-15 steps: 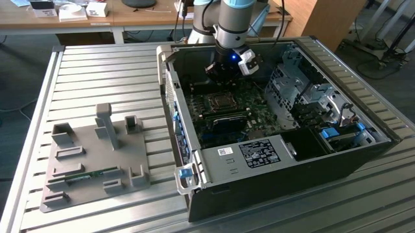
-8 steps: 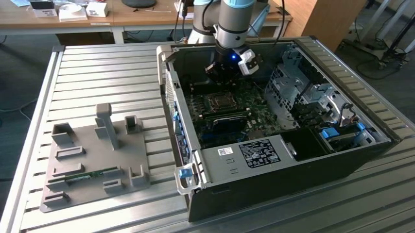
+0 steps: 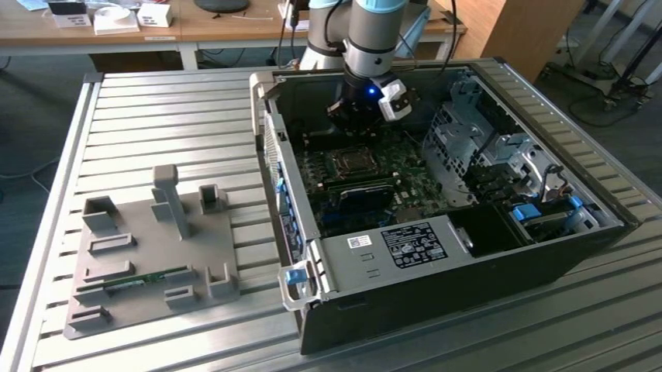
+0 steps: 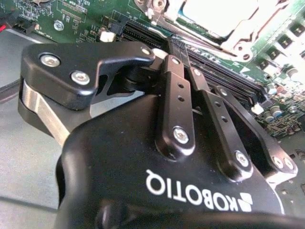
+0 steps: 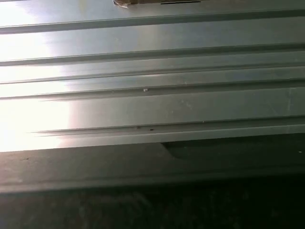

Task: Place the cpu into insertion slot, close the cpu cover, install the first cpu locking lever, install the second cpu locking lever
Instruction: 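Install the first cpu locking lever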

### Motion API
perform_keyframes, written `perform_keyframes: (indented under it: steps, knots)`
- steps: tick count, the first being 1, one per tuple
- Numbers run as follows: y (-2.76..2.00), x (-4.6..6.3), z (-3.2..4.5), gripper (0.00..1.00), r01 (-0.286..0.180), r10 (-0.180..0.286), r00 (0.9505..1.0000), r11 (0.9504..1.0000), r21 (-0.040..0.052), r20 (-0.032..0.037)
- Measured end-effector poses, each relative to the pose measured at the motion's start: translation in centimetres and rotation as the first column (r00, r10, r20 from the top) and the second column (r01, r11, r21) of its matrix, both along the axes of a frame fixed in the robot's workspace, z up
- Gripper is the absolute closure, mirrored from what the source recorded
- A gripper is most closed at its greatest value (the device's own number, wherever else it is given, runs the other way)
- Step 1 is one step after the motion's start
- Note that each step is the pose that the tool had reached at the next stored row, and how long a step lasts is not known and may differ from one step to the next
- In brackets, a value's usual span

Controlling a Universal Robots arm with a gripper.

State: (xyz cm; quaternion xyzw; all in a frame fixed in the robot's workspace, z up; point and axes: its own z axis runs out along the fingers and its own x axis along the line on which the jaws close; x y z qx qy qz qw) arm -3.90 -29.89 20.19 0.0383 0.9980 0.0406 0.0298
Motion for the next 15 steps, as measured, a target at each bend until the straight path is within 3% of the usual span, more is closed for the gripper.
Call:
perform_keyframes:
  steps: [15]
  knots:
    - [-0.03, 0.00, -0.14, 0.89, 0.029, -0.029, 0.9996, 0.9996, -0.0002, 0.0010]
